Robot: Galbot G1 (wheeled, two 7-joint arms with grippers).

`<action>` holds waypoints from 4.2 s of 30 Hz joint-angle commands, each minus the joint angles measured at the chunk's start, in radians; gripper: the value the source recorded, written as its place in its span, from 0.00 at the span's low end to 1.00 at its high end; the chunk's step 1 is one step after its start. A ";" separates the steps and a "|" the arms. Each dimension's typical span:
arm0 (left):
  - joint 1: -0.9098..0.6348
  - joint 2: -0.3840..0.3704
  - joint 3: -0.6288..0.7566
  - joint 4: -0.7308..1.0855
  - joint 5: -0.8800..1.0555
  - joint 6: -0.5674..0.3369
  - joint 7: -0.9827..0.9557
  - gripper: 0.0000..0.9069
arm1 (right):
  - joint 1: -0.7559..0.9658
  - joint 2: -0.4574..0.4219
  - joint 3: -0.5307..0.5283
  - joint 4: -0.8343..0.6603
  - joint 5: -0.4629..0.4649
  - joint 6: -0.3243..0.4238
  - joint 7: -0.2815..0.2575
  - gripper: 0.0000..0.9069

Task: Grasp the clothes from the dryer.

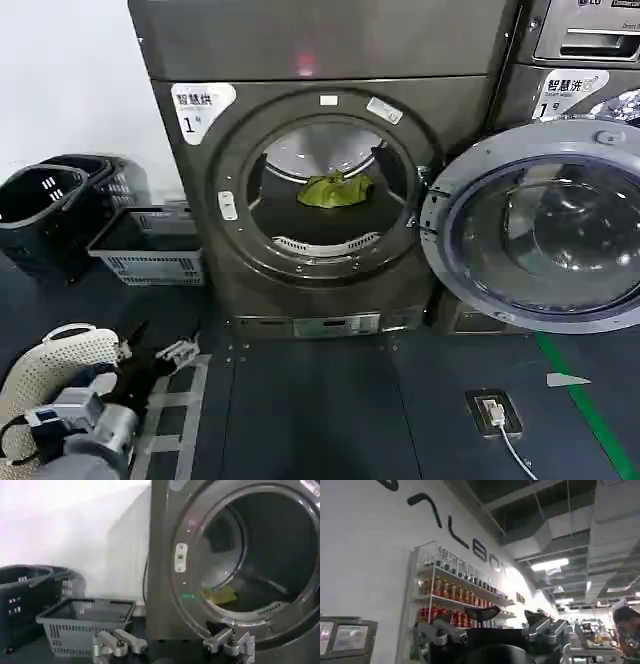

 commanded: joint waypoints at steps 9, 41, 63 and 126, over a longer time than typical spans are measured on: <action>0.003 -0.009 -0.010 -0.019 -0.009 -0.005 0.004 1.00 | 0.007 -0.002 -0.017 0.004 0.010 0.027 -0.010 1.00; 0.008 -0.019 -0.022 -0.033 -0.008 -0.002 0.019 1.00 | 0.030 -0.011 -0.043 -0.004 0.034 0.049 -0.041 1.00; 0.004 -0.037 -0.022 -0.037 0.001 -0.007 0.025 1.00 | 0.060 -0.009 -0.095 0.011 0.028 0.113 -0.068 1.00; -0.011 -0.009 -0.015 -0.050 -0.005 -0.013 0.044 1.00 | 0.053 0.002 -0.077 0.037 0.062 0.085 -0.117 1.00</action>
